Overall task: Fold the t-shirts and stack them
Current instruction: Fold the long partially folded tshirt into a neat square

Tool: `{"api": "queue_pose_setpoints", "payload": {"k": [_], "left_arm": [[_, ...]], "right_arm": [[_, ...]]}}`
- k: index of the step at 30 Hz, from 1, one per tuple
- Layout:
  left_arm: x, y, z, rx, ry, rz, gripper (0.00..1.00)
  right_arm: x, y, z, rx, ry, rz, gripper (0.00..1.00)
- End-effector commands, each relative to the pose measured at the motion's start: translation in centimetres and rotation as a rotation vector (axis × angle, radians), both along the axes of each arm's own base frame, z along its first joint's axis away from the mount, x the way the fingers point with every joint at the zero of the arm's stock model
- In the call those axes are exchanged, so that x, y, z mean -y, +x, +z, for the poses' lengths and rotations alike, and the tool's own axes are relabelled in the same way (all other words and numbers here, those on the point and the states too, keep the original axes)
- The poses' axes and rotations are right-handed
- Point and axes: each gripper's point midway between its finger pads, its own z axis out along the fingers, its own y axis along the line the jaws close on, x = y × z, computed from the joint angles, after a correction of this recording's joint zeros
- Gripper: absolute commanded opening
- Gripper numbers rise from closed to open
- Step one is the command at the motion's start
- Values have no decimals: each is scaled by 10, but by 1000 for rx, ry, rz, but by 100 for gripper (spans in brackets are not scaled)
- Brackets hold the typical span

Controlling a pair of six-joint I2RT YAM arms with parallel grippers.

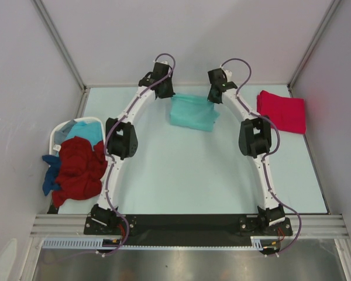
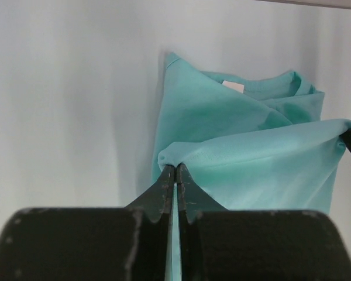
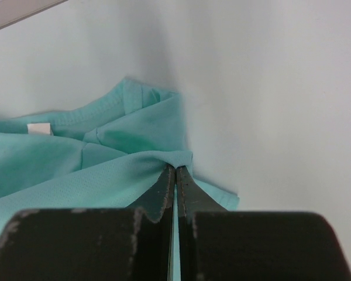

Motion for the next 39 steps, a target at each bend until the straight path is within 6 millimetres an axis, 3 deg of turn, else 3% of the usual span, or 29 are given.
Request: {"api": "queue_pose_setpoints", "payload": {"k": [1, 5, 8, 9, 13, 16, 17, 20, 21, 23, 24, 25, 27, 28, 30, 31, 32, 33, 35, 36, 38, 39], "left_arm": [[-10, 18, 13, 62, -1, 8, 11], [-13, 21, 9, 59, 1, 22, 27], [-16, 22, 10, 63, 5, 32, 35], [-16, 21, 10, 62, 8, 35, 38], [-21, 22, 22, 82, 14, 57, 46], [-22, 19, 42, 107, 6, 62, 49], [-22, 17, 54, 125, 0, 62, 49], [-18, 7, 67, 126, -5, 49, 50], [-16, 2, 81, 145, -9, 44, 49], [-6, -15, 79, 127, 9, 21, 50], [-2, -23, 95, 149, -2, 9, 49], [1, -32, 83, 119, 10, 1, 49], [12, -44, 91, 128, -7, -18, 49], [16, -53, 74, 88, 2, -31, 49], [20, -66, 63, 51, -5, -36, 49], [19, -82, 50, 13, 9, -42, 49], [20, -87, 44, 9, 12, -45, 49], [14, -102, 19, -41, 44, -41, 49], [15, -115, 29, -3, 31, -53, 49], [7, -128, 10, -40, 51, -53, 50], [3, -134, 14, -23, 45, -49, 50], [-1, -141, 3, -43, 61, -50, 50]], "right_arm": [[18, 12, -4, 7, -17, -29, 0], [17, 12, -15, -10, -12, -23, 3], [20, 14, -17, -11, -7, -22, 18], [20, 14, -17, -11, -1, -20, 27], [26, 16, -5, 9, 3, -37, 45], [26, 16, 15, 44, 9, -33, 53], [26, 16, 31, 70, 13, -36, 53], [24, 10, 54, 96, 10, -32, 55], [19, 0, 65, 101, 5, -23, 55], [13, -12, 74, 106, -17, -12, 55], [-1, -22, 97, 144, -15, 11, 55], [-3, -35, 82, 106, -37, 20, 56], [-15, -59, 82, 81, -49, 46, 56], [-17, -67, 79, 67, -53, 45, 56], [-20, -85, 78, 45, -31, 37, 56], [-21, -102, 57, -6, -44, 44, 56], [-22, -108, 51, -11, -44, 47, 56], [-21, -116, 47, -20, -43, 44, 56], [-22, -135, 37, -46, -61, 55, 56], [-21, -140, 35, -54, -66, 54, 56], [-18, -153, 26, -76, -83, 49, 55], [-16, -156, 24, -76, -86, 45, 55]]}}
